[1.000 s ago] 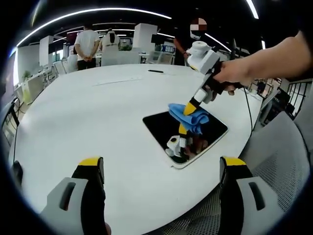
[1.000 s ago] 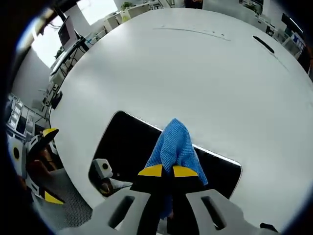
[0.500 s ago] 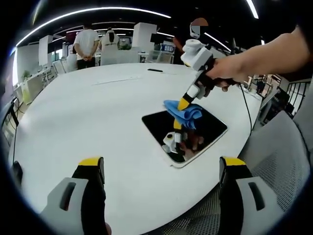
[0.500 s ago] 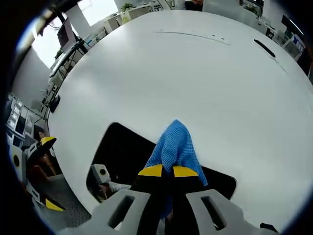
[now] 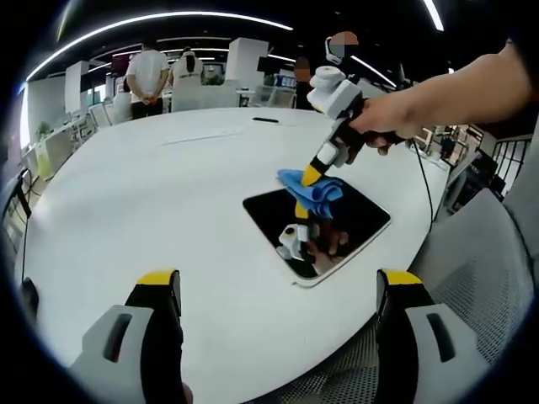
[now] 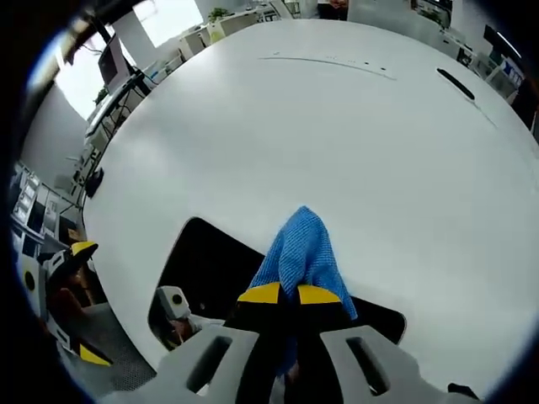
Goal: Wipe the mirror surface with the cleaning cloth until all visible marks leave the cleaned area.
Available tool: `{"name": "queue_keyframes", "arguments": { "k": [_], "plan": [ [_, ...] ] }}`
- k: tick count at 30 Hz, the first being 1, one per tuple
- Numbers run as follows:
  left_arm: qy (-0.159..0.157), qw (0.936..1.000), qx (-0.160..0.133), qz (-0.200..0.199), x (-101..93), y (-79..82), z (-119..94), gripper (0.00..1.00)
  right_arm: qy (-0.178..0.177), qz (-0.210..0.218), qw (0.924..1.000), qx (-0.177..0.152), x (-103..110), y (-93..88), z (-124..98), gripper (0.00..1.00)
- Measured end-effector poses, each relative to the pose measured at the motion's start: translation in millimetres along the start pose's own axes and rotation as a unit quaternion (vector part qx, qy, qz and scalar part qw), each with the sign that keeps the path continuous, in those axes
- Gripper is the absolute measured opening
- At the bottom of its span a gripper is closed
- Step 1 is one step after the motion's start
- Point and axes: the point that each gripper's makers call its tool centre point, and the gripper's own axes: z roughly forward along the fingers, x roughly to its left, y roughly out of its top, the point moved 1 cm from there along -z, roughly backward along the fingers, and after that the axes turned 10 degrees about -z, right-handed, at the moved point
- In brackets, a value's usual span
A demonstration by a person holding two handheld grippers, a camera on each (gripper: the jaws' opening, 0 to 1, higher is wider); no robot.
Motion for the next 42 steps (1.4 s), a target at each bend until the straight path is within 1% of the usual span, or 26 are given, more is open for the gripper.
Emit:
{"name": "queue_keyframes", "arguments": {
  "k": [13, 16, 23, 28, 34, 42],
  "plan": [
    [0.002, 1.0, 0.0, -0.001, 1.4, 0.2, -0.1, 0.95, 0.0, -0.003, 1.0, -0.009, -0.9, -0.4, 0.6, 0.0],
    [0.003, 1.0, 0.0, -0.001, 1.5, 0.4, -0.1, 0.95, -0.007, -0.009, 0.9999, -0.005, -4.6, -4.1, -2.4, 0.0],
    [0.002, 1.0, 0.001, 0.0, 1.4, 0.3, 0.5, 0.95, -0.016, -0.001, 0.9999, -0.002, -18.9, -16.4, -12.3, 0.0],
    [0.002, 1.0, 0.002, 0.001, 1.1, -0.3, 0.9, 0.95, -0.021, 0.005, 0.9998, -0.002, -26.3, -21.6, -15.8, 0.0],
    [0.002, 1.0, 0.003, 0.002, 2.8, -2.3, 2.2, 0.95, -0.026, 0.008, 0.9996, -0.001, -33.4, -25.2, -16.4, 0.0],
    [0.002, 1.0, 0.003, 0.002, 1.9, -1.5, 1.3, 0.95, -0.035, 0.02, 0.9992, 0.002, -33.4, -25.7, -16.2, 0.0]
  ]
}}
